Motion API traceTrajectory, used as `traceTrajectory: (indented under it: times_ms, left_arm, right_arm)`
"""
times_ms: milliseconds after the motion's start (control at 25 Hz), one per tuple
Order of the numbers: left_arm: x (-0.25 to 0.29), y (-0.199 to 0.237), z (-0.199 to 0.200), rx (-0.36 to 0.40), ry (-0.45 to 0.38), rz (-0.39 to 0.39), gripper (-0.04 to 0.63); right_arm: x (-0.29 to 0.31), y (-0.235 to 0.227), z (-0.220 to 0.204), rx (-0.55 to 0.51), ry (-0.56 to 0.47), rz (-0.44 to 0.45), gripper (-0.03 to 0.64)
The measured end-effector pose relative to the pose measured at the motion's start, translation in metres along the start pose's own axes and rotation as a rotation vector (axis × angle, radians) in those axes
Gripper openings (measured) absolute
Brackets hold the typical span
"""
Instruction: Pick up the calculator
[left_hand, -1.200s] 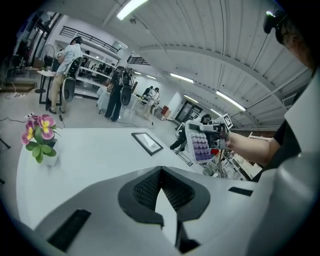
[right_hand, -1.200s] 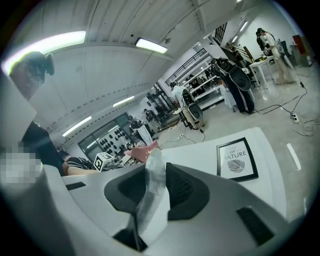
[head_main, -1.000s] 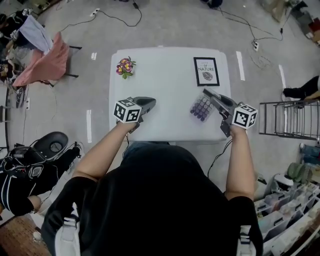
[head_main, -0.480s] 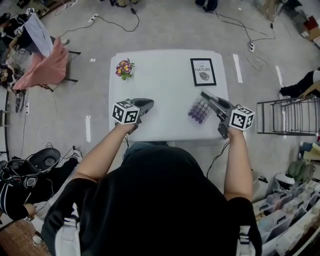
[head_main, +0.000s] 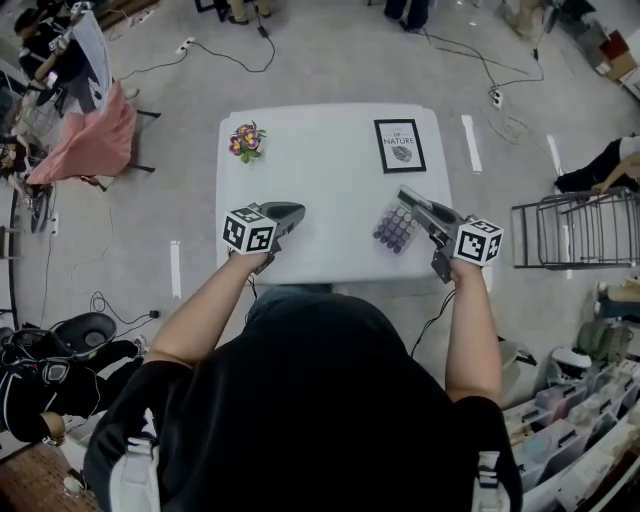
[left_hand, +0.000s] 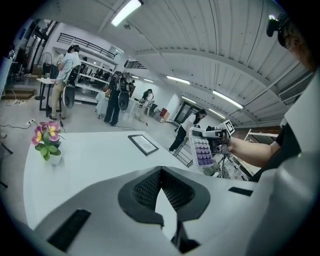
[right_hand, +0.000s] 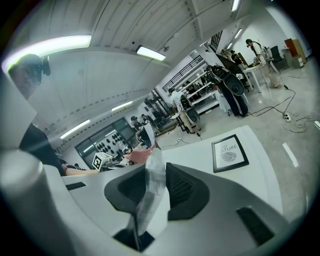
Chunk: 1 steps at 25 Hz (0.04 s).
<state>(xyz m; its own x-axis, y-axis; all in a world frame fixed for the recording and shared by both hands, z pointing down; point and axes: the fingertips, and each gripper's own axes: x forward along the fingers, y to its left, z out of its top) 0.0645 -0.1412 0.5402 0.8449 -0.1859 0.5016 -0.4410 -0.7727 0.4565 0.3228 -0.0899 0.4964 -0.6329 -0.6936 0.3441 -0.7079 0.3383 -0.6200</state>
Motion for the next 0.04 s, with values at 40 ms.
traceTrajectory:
  times_ms: [40]
  left_arm:
    - [0.0000, -0.0034, -0.0015, 0.000, 0.000, 0.000, 0.018]
  right_arm:
    - [-0.0033, 0.0001, -0.0019, 0.002, -0.001, -0.001, 0.107]
